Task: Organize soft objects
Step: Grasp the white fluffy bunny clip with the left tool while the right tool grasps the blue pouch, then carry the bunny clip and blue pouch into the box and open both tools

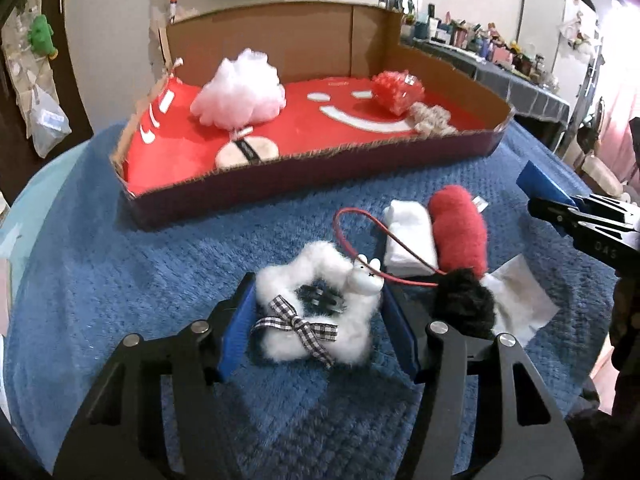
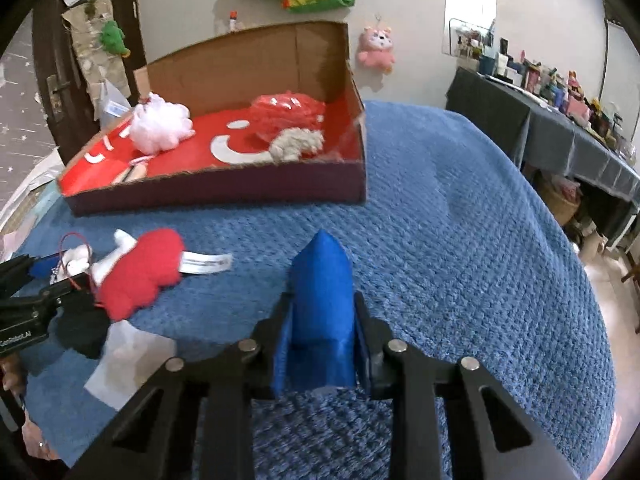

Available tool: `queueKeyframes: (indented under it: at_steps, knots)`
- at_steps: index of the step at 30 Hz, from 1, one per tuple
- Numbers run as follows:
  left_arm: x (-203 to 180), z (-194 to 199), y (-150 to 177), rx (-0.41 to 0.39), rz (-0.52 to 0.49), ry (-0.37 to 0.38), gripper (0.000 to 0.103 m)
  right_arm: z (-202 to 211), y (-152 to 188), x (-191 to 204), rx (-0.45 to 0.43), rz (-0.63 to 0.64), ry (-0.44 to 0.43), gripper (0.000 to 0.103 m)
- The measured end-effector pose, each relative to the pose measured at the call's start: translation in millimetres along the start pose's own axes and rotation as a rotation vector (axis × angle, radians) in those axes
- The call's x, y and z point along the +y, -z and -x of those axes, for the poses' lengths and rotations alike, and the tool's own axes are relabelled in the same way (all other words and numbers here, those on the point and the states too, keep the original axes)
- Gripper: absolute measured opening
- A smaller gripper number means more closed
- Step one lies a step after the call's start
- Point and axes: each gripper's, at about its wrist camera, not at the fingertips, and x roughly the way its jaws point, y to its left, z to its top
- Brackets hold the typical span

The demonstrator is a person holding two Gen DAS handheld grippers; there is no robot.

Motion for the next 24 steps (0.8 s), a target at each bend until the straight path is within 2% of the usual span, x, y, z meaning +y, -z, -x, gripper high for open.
queueKeyframes:
  at_steps: [7,15,24]
  knots:
    - [0.0,22.5,-5.9,-0.057,-0.008,0.007,0.058,30.6,-10.7,19.8,-0.086,0.057,-0.050,0.029]
    - [-0.8,29.1,-7.2,-0.070,-0.011,0.011,0.058,31.1,-13.2,27.1,-0.077,0.052,-0.104,0.029]
    - [0.5,43.4,-24.6,-0.122,-0.029,0.017,0.058,32.1,-15.4,27.4,-0.081,0.053,-0.114,0.029]
